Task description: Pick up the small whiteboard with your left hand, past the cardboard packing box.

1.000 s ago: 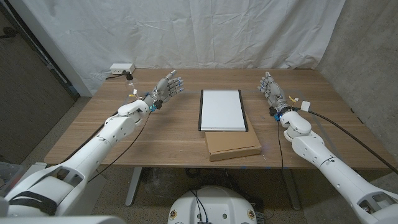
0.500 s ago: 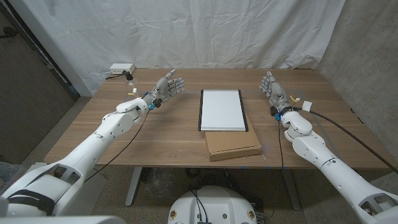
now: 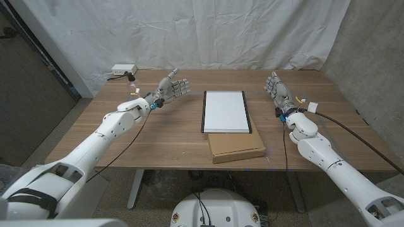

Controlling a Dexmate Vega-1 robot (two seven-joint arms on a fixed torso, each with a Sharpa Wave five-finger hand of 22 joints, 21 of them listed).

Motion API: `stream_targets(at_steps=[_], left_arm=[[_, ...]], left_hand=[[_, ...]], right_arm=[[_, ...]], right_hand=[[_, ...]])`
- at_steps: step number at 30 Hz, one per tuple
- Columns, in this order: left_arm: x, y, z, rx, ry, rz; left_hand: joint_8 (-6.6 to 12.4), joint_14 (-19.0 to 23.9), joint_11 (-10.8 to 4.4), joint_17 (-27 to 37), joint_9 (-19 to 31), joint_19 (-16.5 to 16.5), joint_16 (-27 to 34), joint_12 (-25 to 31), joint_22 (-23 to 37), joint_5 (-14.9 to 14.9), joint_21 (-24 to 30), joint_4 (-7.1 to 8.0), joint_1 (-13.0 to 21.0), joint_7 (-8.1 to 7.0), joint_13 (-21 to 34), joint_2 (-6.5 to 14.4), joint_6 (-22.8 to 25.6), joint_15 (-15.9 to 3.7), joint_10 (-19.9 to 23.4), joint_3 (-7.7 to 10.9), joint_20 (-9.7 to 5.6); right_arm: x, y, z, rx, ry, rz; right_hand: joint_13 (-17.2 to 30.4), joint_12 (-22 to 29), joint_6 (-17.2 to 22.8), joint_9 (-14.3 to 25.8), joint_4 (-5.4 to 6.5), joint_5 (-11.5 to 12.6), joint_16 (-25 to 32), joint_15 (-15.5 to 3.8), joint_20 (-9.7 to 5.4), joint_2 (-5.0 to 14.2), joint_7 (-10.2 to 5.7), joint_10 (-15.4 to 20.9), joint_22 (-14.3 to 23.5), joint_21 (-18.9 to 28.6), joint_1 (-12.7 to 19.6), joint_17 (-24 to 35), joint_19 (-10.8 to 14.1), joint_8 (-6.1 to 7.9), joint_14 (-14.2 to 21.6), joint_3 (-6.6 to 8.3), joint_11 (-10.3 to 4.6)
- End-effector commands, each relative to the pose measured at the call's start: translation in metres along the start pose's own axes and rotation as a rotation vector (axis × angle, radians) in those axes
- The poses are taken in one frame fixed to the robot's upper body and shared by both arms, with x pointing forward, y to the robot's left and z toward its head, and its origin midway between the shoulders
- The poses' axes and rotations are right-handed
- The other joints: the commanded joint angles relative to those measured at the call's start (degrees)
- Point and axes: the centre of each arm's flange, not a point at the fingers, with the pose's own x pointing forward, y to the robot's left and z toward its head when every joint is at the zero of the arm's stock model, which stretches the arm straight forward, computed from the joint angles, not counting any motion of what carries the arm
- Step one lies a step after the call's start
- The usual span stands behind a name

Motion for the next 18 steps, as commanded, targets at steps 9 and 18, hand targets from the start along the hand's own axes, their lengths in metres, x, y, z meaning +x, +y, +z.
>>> stream_targets(at_steps=[9,18], left_arm=[[0.01,0.003,-0.005,-0.097,0.04,-0.038],[0.02,0.006,-0.01,-0.157,0.055,-0.076]], left_hand=[[-0.62,1.32,1.7,0.18,0.29,2.36,0.12,-0.25,0.1,-0.22,0.33,0.06,-0.16,2.29,0.14,-1.57,0.17,1.26,0.65,-0.98,1.55],[-1.42,0.5,2.89,0.2,0.33,2.51,-0.52,-0.9,0.09,-0.21,-0.17,0.07,-0.39,3.46,0.2,-2.24,-1.38,2.8,-0.3,-1.8,2.77]], right_arm=[[-0.005,-0.002,0.005,0.004,-0.005,-0.006],[-0.007,-0.003,0.008,0.002,-0.011,-0.016]], right_hand=[[0.31,0.34,0.68,0.27,-0.58,-0.18,0.2,0.12,-0.09,0.19,0.25,1.03,0.29,-0.13,0.71,0.15,0.71,-0.01,0.71,0.09,0.11],[0.31,0.41,0.84,0.28,-0.65,-0.22,0.17,0.13,-0.05,0.23,0.19,1.31,0.3,-0.19,0.74,0.16,0.78,0.0,0.73,0.09,0.2]])
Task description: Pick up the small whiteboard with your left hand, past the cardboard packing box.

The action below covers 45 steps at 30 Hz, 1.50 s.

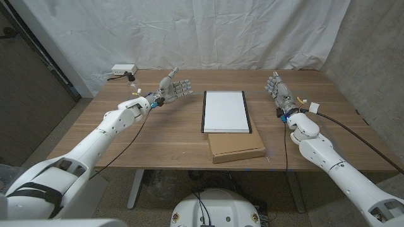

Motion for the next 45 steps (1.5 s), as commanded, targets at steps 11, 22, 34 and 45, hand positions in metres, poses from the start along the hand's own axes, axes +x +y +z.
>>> stream_targets(at_steps=[11,22,34,45], left_arm=[[0.026,0.011,-0.015,-0.147,0.051,-0.068],[0.038,0.012,-0.019,-0.174,0.101,-0.092],[0.052,0.005,-0.019,-0.178,0.156,-0.137],[0.057,0.001,-0.025,-0.196,0.18,-0.151]], left_hand=[[-0.87,-1.43,1.94,0.22,0.42,-1.71,-1.08,-1.2,0.19,0.11,-1.48,0.1,0.13,4.27,0.26,-0.83,-2.45,1.84,-1.95,-1.05,1.3],[-1.09,-2.21,3.17,0.22,0.49,-1.92,-1.23,-1.39,0.2,0.22,-2.03,0.11,0.32,4.5,0.3,-0.61,-3.75,3.42,-2.83,-1.39,2.52],[-1.3,-2.67,6.09,0.2,0.52,-0.88,-1.22,-1.72,0.19,0.32,-2.53,0.04,0.83,4.61,0.34,-0.33,-6.21,6.23,-4.85,-2.1,5.97],[-0.57,-2.76,6.49,0.12,0.51,0.46,-1.1,-1.21,0.23,1.58,-4.38,3.52,8.81,4.64,0.25,7.23,-7.87,6.62,-6.02,-23.73,6.3]], right_arm=[[0.0,0.005,0.009,-0.003,-0.017,-0.014],[0.001,0.009,0.01,0.001,-0.025,-0.014],[0.0,0.011,0.009,0.009,-0.027,-0.012],[-0.003,0.01,0.009,0.013,-0.028,-0.011]], right_hand=[[0.32,0.42,0.3,0.28,-0.33,-0.28,0.21,0.06,0.01,-0.03,0.17,0.81,0.31,-0.24,0.48,0.18,0.61,-0.04,0.39,0.13,0.0],[0.32,0.4,0.32,0.29,-0.42,-0.33,0.19,0.07,0.05,0.0,0.1,0.92,0.32,-0.33,0.5,0.19,0.72,-0.1,0.49,0.11,0.0],[0.33,0.39,0.39,0.29,-0.49,-0.38,0.16,0.03,0.15,0.06,-0.05,1.03,0.33,-0.45,0.5,0.22,0.76,-0.14,0.53,0.09,0.03],[0.34,0.35,0.37,0.3,-0.56,-0.42,0.18,-0.04,0.17,0.11,-0.13,1.11,0.34,-0.56,0.49,0.24,0.81,-0.2,0.73,0.05,0.0]])
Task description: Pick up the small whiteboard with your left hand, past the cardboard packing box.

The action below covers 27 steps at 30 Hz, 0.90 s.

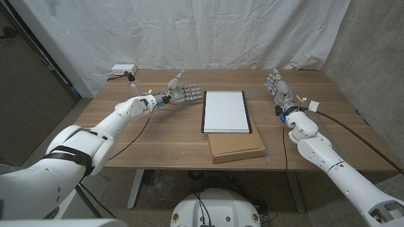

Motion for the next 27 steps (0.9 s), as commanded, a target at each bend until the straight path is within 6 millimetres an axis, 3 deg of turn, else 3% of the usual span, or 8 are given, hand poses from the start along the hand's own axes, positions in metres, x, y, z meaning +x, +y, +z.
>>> stream_targets(at_steps=[1,27], left_arm=[[0.009,-0.003,-0.005,-0.023,0.034,-0.018],[0.034,-0.006,-0.023,-0.047,0.044,0.039]], left_hand=[[0.19,-0.1,0.33,0.12,0.24,0.63,0.21,0.21,0.07,1.13,-0.11,2.01,4.75,5.16,0.15,3.73,-0.87,0.67,-0.5,-11.48,-0.06],[0.23,0.87,0.34,0.12,0.27,1.07,0.28,0.32,0.08,1.07,-0.03,2.76,5.2,5.18,0.19,3.15,-0.95,0.72,0.09,-12.48,-0.02]], right_arm=[[-0.002,0.0,-0.001,0.008,-0.003,0.003],[-0.002,-0.001,0.0,0.01,-0.002,0.01]], right_hand=[[0.34,0.33,0.36,0.3,-0.18,-0.12,0.16,0.36,-0.18,0.11,-0.18,0.46,0.34,-0.13,0.49,0.25,0.52,-0.22,0.4,0.15,-0.03],[0.35,0.31,0.4,0.31,-0.32,-0.2,0.13,0.33,-0.17,0.19,-0.19,0.71,0.36,-0.32,0.46,0.27,0.68,-0.29,0.56,0.08,-0.08]])
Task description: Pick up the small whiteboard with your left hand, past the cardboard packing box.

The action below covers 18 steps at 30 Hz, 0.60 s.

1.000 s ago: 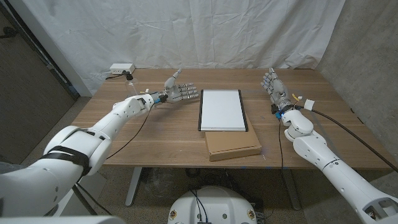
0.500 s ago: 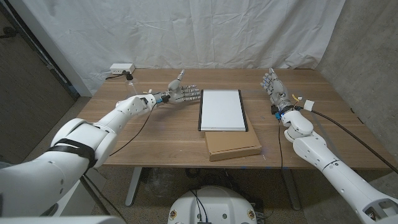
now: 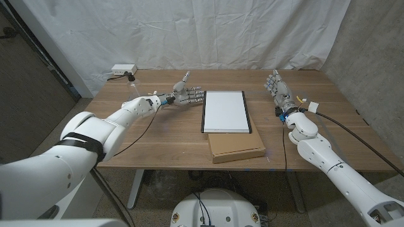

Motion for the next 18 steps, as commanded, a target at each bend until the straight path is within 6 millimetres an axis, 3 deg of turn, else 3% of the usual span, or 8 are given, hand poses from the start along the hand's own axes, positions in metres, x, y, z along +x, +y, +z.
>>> stream_targets(at_steps=[1,9,18], left_arm=[[0.017,-0.0033,-0.0134,-0.032,0.009,0.055],[0.022,-0.0078,-0.0172,-0.03,0.022,0.051],[0.0268,-0.0117,-0.0205,-0.017,0.04,0.052]], left_hand=[[0.24,0.77,0.31,0.12,0.29,0.87,0.28,0.3,0.1,0.43,0.0,0.24,0.0,5.18,0.18,-0.45,0.1,0.02,0.83,-0.39,-0.09],[0.27,1.15,0.31,0.11,0.3,1.46,0.25,0.26,0.09,0.43,0.01,0.27,0.11,5.18,0.2,-0.27,0.27,-0.01,0.93,-0.19,-0.07],[0.24,1.19,0.3,0.09,0.32,1.71,0.22,0.24,0.11,-0.42,-0.05,-0.45,2.53,5.19,0.2,0.69,0.27,-0.02,0.73,0.21,-0.03]], right_arm=[[-0.0011,-0.001,0.0029,0.002,-0.003,0.008],[-0.0009,-0.0008,0.0033,0.0,0.002,0.013],[0.0002,-0.0003,0.003,0.003,0.001,0.019]], right_hand=[[0.06,0.32,0.42,0.31,-0.33,-0.23,0.13,0.08,0.15,0.19,-0.18,0.52,0.07,-0.1,0.46,0.28,0.38,-0.03,0.37,0.07,0.13],[0.06,0.29,0.41,0.32,-0.37,-0.25,0.12,0.09,0.15,0.2,-0.18,0.53,0.07,-0.16,0.45,0.28,0.42,-0.05,0.42,0.05,0.08],[0.06,0.27,0.44,0.32,-0.43,-0.26,0.11,0.1,0.21,0.23,-0.22,0.58,0.08,-0.23,0.45,0.29,0.47,-0.07,0.5,0.02,0.06]])
